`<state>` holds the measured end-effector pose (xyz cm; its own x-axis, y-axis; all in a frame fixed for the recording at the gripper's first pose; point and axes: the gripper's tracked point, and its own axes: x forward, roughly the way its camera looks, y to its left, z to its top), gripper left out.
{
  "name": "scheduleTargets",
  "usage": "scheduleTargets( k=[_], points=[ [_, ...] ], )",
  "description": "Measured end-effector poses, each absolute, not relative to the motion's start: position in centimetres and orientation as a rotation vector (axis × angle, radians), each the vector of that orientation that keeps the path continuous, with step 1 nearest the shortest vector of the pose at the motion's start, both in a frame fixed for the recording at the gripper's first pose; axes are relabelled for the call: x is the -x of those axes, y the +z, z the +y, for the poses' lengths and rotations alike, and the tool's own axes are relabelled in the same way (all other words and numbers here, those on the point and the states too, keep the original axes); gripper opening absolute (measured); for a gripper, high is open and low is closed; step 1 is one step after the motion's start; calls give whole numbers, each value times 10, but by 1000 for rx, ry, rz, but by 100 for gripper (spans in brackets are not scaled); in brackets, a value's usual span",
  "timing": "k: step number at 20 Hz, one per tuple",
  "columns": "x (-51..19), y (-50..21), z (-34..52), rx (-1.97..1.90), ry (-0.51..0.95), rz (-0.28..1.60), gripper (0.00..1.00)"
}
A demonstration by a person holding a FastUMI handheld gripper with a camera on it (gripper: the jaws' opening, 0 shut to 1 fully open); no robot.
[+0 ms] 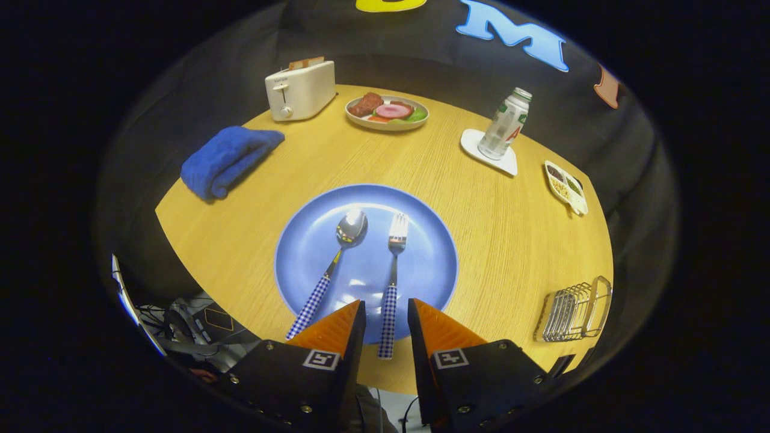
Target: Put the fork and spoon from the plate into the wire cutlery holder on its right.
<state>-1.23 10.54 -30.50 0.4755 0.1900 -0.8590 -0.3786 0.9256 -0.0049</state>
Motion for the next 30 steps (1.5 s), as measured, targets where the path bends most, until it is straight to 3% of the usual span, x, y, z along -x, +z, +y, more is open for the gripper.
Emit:
scheduleTargets(
  k=[7, 8, 10, 12, 21, 30],
  points=[
    [18, -341, 95, 238, 283, 1150, 42],
    [7, -349, 96, 234, 280, 1165, 14],
    [11, -337, 99, 216, 274, 1202, 14],
    [11, -337, 98, 229, 276, 1225, 5],
    [27, -290, 84, 217, 412, 1322, 5],
    [55, -223, 5, 212, 446, 1387, 4]
  ],
)
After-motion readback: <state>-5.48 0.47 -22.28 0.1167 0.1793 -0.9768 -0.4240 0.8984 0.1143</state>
